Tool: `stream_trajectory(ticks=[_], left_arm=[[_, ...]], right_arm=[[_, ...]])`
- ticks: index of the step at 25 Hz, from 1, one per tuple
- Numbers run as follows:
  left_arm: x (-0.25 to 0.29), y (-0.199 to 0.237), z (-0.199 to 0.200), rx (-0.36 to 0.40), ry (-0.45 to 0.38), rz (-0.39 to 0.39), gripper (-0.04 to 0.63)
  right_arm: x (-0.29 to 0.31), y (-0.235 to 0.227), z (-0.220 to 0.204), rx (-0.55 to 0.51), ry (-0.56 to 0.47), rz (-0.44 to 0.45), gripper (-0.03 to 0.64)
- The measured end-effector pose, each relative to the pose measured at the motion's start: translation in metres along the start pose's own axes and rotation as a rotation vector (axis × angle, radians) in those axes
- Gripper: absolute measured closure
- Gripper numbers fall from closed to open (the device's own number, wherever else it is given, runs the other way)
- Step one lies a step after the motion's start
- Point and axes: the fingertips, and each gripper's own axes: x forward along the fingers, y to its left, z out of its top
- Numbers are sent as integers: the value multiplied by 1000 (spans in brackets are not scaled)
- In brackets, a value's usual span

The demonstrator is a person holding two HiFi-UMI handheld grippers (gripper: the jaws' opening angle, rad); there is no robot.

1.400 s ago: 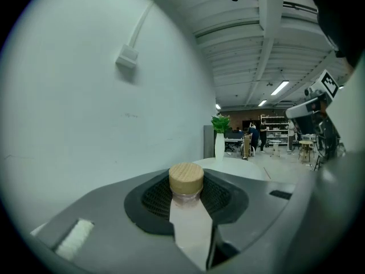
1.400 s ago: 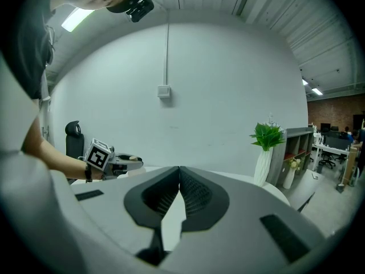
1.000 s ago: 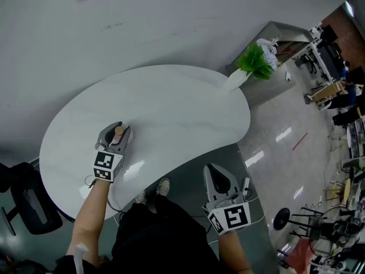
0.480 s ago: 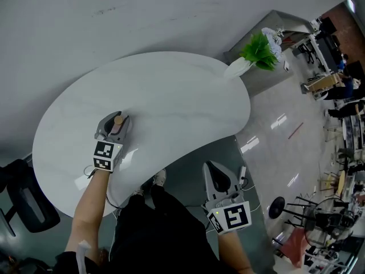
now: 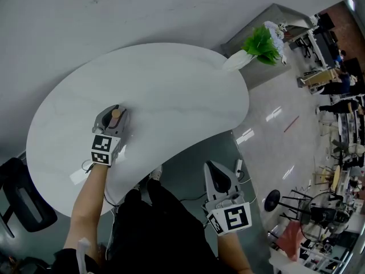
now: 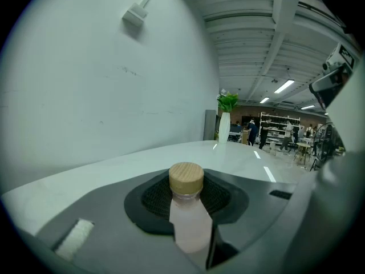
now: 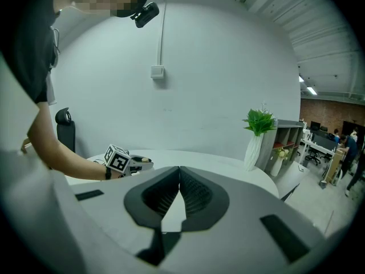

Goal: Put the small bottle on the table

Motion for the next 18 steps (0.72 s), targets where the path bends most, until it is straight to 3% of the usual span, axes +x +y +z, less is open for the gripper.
stream_trajectory(ticks=[9,18], left_arm=[[3,0,-3,4,0,-2,482],[7,-5,-4,76,-4,1,480]], right_arm=[[3,3,0,5,5,0,611],[5,-2,-4,19,9,-8,611]])
